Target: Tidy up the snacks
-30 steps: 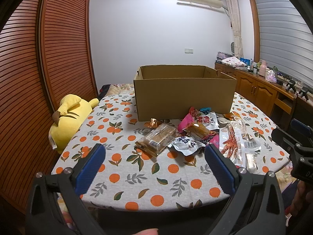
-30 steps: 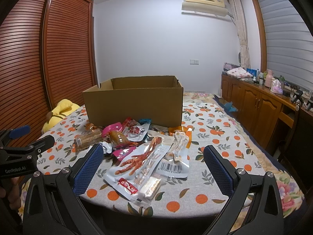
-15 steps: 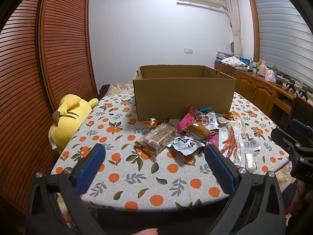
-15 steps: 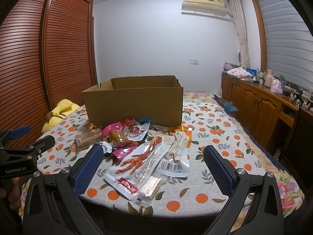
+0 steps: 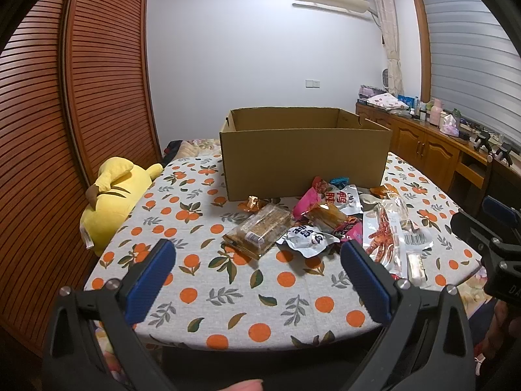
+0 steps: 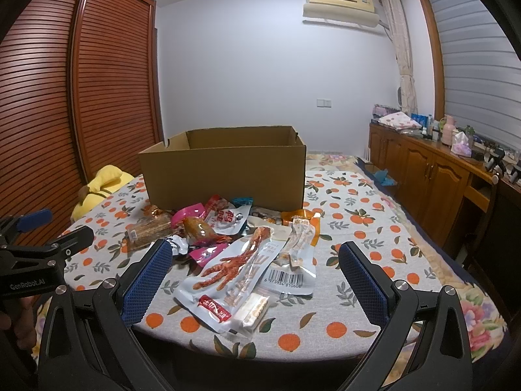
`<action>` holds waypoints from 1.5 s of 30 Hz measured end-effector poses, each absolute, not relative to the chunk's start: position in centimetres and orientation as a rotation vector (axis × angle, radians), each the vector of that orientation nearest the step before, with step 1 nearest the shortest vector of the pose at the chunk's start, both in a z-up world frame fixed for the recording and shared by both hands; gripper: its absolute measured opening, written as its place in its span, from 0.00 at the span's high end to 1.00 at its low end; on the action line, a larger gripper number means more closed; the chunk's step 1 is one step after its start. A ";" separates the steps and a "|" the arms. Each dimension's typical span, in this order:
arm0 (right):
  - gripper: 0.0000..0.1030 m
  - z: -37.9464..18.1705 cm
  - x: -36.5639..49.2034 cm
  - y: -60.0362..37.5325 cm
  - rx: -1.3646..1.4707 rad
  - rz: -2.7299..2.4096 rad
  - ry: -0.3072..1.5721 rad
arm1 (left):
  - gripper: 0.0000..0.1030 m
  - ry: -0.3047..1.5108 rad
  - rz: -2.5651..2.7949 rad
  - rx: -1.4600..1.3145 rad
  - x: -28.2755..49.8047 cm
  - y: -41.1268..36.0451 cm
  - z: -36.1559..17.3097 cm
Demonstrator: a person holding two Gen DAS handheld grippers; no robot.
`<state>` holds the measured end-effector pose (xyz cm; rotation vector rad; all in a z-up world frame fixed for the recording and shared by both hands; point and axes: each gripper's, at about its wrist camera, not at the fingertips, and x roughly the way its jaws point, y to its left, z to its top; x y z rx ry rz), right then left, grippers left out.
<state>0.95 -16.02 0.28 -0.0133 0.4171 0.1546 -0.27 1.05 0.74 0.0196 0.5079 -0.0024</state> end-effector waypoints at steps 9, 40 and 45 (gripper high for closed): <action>0.00 -0.5 0.8 -15.4 -0.022 0.168 0.435 | 0.01 0.528 -0.019 0.016 -0.1 0.4 0.3; 0.49 -7.1 6.6 -16.8 0.006 0.365 0.836 | 0.01 0.754 -0.292 0.108 7.3 -5.4 -3.2; 0.59 -7.6 6.7 -16.9 -0.053 0.343 0.857 | 0.02 0.774 -0.314 0.105 8.0 -5.9 -3.6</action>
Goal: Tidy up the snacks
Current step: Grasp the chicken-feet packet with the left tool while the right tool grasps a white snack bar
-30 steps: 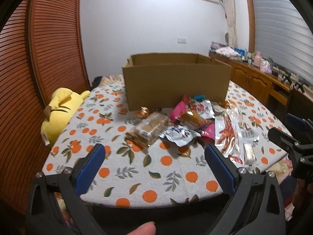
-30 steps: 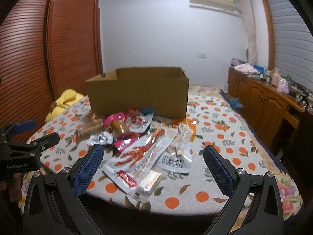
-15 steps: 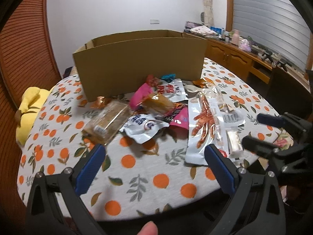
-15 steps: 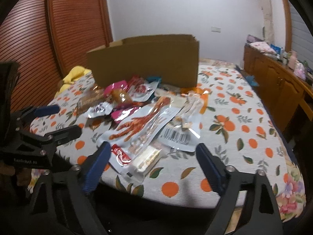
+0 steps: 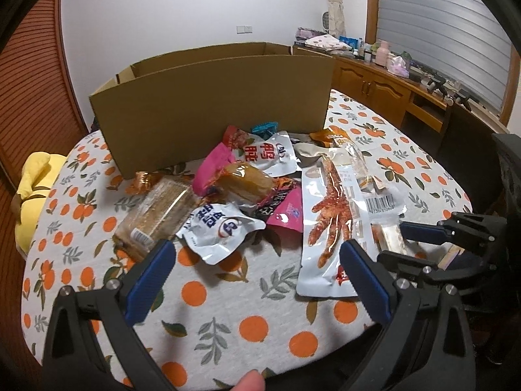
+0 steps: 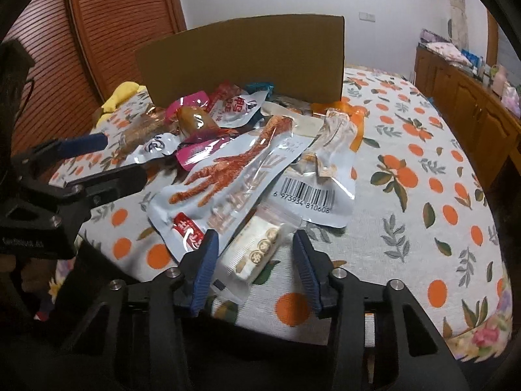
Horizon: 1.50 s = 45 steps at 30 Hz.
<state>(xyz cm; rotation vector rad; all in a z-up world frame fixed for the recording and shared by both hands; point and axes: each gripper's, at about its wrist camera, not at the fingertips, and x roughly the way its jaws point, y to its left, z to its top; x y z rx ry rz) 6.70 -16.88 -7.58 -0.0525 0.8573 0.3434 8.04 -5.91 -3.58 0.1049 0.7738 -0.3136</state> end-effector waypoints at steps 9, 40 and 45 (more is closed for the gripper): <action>0.79 -7.5 6.6 -18.9 -0.057 0.312 0.852 | 0.07 0.828 -0.391 0.092 9.2 -8.0 -4.4; 0.80 -7.0 6.1 -21.7 -0.034 0.272 0.785 | 0.37 0.947 -0.483 0.265 14.1 -15.0 -6.0; 0.80 -7.0 6.0 -21.5 -0.035 0.273 0.785 | 0.40 0.944 -0.511 0.257 14.0 -14.2 -5.7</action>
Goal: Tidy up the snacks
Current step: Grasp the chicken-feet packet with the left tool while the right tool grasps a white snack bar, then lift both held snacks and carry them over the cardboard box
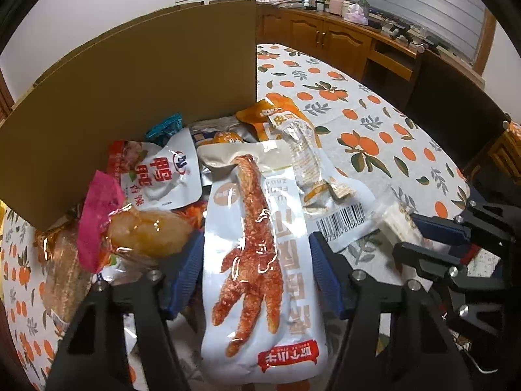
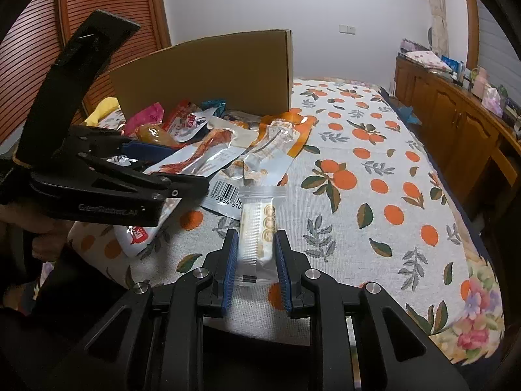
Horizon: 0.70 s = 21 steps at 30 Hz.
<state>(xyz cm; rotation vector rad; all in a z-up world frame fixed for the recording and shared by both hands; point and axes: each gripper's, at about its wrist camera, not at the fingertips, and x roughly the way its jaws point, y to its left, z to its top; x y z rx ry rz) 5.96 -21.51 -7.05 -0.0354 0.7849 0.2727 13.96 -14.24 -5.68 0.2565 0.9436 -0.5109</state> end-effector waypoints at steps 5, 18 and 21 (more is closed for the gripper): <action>0.80 -6.9 6.2 -21.3 -0.037 0.275 0.779 | 0.45 0.939 -0.529 0.212 13.6 -13.2 -5.2; 0.80 -7.1 6.2 -21.0 -0.035 0.284 0.781 | 0.29 0.966 -0.531 0.190 15.1 -14.1 -5.6; 0.80 -7.2 6.3 -21.0 -0.035 0.284 0.782 | 0.31 0.958 -0.518 0.224 15.1 -14.7 -5.9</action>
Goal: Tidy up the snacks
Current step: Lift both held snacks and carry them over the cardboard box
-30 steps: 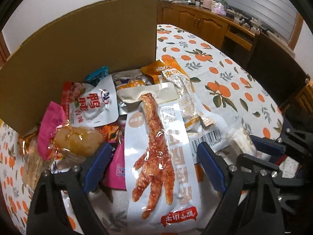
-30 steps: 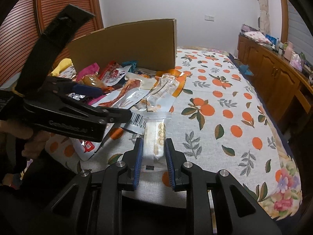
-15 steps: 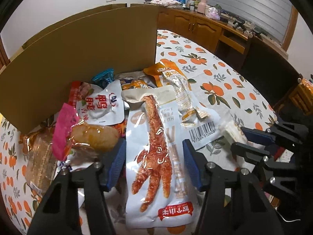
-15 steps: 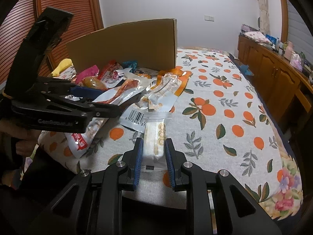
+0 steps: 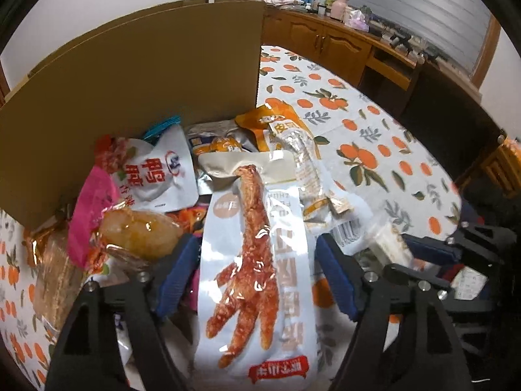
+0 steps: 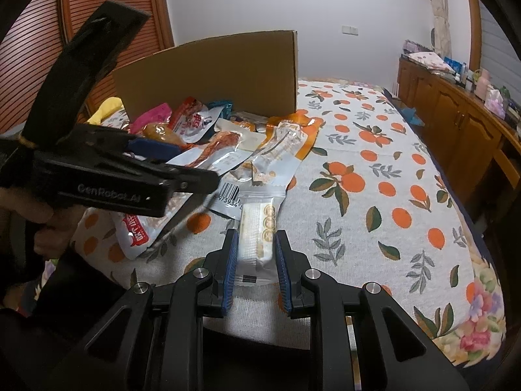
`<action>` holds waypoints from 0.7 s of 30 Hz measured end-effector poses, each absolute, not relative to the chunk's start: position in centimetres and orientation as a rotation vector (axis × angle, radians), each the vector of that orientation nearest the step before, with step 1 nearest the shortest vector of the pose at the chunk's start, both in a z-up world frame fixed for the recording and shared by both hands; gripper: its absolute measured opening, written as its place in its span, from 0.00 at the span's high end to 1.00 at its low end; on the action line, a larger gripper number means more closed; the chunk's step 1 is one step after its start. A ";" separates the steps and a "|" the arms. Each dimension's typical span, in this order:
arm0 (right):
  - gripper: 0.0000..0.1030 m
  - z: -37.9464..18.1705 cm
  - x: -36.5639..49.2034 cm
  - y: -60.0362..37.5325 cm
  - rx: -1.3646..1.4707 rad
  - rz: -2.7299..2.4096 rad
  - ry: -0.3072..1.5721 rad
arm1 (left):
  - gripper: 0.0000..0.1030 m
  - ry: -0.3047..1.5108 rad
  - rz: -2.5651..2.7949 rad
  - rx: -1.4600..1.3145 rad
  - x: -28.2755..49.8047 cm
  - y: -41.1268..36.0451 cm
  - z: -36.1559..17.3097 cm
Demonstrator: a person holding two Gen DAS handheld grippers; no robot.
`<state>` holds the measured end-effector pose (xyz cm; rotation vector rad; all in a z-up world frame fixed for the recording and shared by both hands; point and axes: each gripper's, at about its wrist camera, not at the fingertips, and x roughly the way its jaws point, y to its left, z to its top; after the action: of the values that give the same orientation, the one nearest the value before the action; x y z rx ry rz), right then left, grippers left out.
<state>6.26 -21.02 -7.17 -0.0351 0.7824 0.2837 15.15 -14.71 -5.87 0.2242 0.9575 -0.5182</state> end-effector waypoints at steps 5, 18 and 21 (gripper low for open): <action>0.80 -7.2 6.2 -21.4 -0.020 0.280 0.777 | 0.58 0.920 -0.512 0.188 14.9 -13.5 -5.1; 0.80 -6.1 6.3 -21.1 -0.021 0.285 0.757 | 0.60 0.857 -0.538 0.118 13.1 -11.0 -2.5; 0.80 -5.1 6.5 -20.8 -0.024 0.291 0.734 | 0.59 0.825 -0.537 0.103 12.8 -10.3 -1.0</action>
<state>6.53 -20.84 -5.05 -0.0242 0.7344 0.2915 12.76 -10.34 -1.01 0.1032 0.8254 -0.5366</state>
